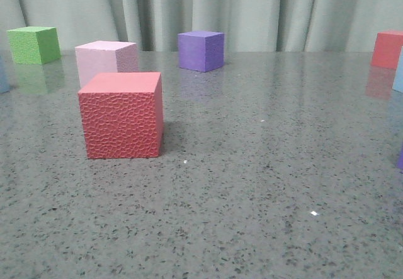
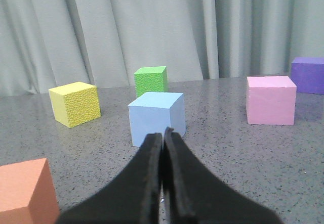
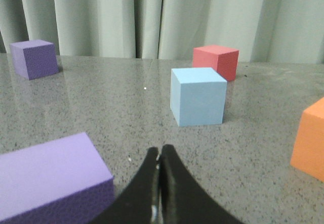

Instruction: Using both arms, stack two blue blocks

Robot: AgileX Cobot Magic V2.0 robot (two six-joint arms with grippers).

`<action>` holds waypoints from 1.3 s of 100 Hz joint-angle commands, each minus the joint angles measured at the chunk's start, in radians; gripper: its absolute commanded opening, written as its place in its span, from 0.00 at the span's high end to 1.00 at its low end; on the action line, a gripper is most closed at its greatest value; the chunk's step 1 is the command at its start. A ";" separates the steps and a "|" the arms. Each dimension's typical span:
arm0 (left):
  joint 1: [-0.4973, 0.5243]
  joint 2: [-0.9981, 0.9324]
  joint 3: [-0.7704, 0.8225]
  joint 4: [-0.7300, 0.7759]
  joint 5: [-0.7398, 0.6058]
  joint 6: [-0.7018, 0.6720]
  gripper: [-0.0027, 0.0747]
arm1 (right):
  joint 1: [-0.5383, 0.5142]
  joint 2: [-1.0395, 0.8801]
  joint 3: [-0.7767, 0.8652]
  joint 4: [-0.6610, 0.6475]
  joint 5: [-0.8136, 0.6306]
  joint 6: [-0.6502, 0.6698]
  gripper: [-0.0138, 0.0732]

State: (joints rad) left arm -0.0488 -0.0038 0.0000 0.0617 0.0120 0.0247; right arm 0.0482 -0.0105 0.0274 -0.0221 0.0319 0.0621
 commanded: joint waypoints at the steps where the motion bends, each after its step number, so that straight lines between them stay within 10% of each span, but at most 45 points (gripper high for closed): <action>1: 0.002 -0.032 0.023 -0.035 -0.061 -0.010 0.99 | -0.008 -0.025 -0.029 0.009 -0.125 -0.008 0.98; 35: 0.002 0.072 -0.185 -0.145 0.142 -0.010 0.99 | -0.008 0.035 -0.333 0.079 0.195 -0.008 0.98; 87: 0.002 0.557 -0.798 -0.152 0.811 -0.011 0.99 | -0.008 0.438 -0.884 0.161 0.895 -0.008 0.98; 130: 0.002 0.667 -0.868 -0.188 0.879 -0.011 0.99 | -0.008 0.521 -0.896 0.224 0.896 -0.008 0.98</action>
State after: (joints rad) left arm -0.0488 0.6566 -0.8329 -0.1072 0.9466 0.0226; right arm 0.0482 0.4940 -0.8365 0.1844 0.9996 0.0621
